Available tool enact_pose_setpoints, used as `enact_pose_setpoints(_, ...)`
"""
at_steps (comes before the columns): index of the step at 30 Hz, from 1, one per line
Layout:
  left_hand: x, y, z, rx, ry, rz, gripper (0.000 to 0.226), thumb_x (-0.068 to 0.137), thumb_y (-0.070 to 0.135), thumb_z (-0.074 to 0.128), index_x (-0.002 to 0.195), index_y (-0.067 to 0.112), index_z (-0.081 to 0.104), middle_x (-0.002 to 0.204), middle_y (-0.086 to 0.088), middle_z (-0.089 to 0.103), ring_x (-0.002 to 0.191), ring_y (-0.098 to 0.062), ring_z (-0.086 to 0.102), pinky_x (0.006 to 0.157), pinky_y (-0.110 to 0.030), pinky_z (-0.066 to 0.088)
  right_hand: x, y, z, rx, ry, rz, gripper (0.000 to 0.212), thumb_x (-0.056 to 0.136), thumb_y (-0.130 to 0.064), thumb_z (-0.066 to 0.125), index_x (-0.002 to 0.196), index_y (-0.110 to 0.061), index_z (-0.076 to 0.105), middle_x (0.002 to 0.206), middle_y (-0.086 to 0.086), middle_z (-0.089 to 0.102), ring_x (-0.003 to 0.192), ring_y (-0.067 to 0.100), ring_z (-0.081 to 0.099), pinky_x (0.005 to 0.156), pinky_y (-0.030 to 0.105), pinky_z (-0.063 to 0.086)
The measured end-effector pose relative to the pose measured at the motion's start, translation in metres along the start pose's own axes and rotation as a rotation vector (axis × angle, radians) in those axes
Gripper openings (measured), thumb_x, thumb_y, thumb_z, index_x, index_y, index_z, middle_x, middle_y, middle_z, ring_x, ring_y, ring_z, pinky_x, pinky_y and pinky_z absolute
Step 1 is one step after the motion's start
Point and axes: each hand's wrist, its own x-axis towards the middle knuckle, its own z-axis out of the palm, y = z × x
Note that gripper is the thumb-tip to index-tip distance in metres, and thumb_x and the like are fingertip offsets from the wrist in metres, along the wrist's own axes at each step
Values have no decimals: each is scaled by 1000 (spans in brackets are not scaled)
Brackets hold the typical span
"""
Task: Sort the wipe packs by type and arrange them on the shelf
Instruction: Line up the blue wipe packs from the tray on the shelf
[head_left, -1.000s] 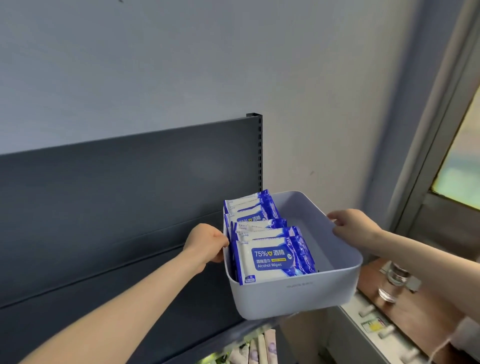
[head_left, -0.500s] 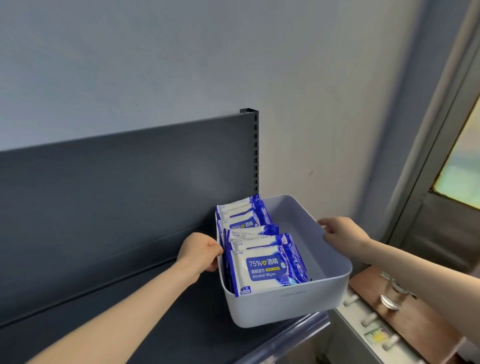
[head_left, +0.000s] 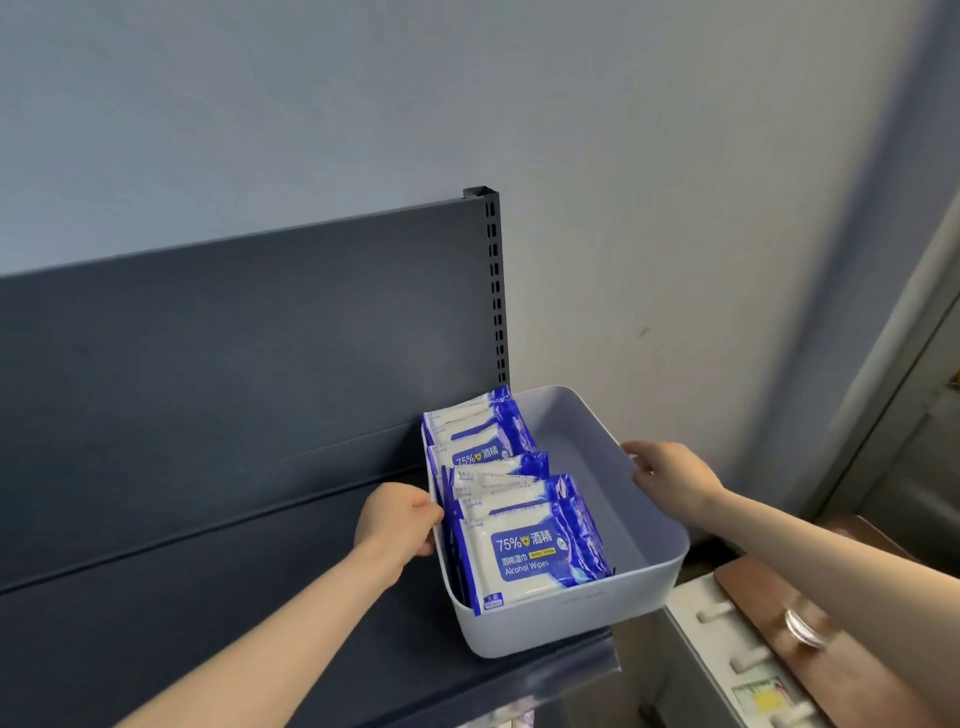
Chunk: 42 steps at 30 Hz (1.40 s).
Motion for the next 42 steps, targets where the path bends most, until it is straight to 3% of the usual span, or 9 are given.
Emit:
enact_pose_setpoints(6, -7, 1, 19, 5, 79, -21, 16, 86, 12, 61, 73, 10, 70, 76, 1, 71, 71, -17, 70, 64, -35, 60, 12, 15, 8, 46, 8, -60, 41, 84, -10, 47, 120, -23, 60, 105, 1, 70, 94, 24, 63, 75, 34, 52)
enact_pose_setpoints(10, -11, -4, 27, -31, 120, -28, 15, 88, 19, 63, 75, 18, 70, 75, 6, 72, 72, -13, 71, 69, -41, 61, 16, 20, 12, 18, 39, -95, 38, 85, -12, 47, 119, -23, 59, 103, 2, 70, 92, 27, 63, 70, 34, 52)
enact_pose_setpoints(16, -22, -5, 43, 198, 300, 28, 24, 91, 30, 57, 76, 15, 66, 67, 5, 68, 64, -14, 67, 63, -43, 58, 14, 21, 23, 6, 115, -100, 40, 86, -11, 42, 120, -23, 57, 99, 6, 70, 85, 30, 62, 64, 36, 53)
enact_pose_setpoints(23, -30, -3, 49, 232, 361, 17, 29, 93, 32, 53, 71, 15, 62, 65, 6, 65, 60, -13, 64, 57, -36, 55, 10, 20, 25, 19, 131, -62, 43, 89, -13, 40, 128, -27, 54, 100, 7, 70, 83, 31, 63, 62, 36, 53)
enact_pose_setpoints(27, -31, -3, 50, 270, 359, 23, 31, 94, 28, 51, 67, 14, 56, 62, 5, 62, 56, -14, 59, 49, -28, 43, 10, 18, 20, -4, 105, -72, 45, 88, -11, 39, 127, -28, 54, 100, 7, 69, 86, 31, 62, 60, 31, 48)
enact_pose_setpoints(32, -37, -9, 49, 233, 367, 16, 35, 93, 29, 52, 61, 16, 50, 60, 5, 59, 52, -12, 54, 46, -23, 34, 7, 8, 17, -79, 67, -56, 46, 91, -14, 37, 134, -26, 48, 116, 7, 66, 102, 31, 61, 73, 35, 50)
enact_pose_setpoints(35, -40, -11, 45, 205, 335, 56, 29, 95, 38, 52, 73, 20, 59, 68, 10, 62, 60, -6, 58, 47, -22, 38, -2, -2, 11, -111, 94, -47, 47, 93, -15, 38, 139, -27, 41, 123, 5, 62, 106, 30, 59, 74, 34, 47)
enact_pose_setpoints(38, -39, -15, 39, 155, 267, 79, 23, 95, 43, 51, 83, 27, 63, 77, 14, 65, 69, -3, 61, 55, -27, 50, -20, -26, 8, -11, 172, -205, 47, 95, -23, 47, 141, -25, 39, 135, -1, 54, 118, 22, 52, 84, 33, 45)
enact_pose_setpoints(42, -39, -14, 29, 86, 264, 83, 23, 96, 37, 51, 111, 30, 66, 104, 14, 68, 84, -3, 59, 69, -28, 49, -43, -66, 8, 87, -155, -417, 70, 85, -47, 62, 145, -33, 29, 151, -14, 32, 139, 5, 27, 110, 30, 34)
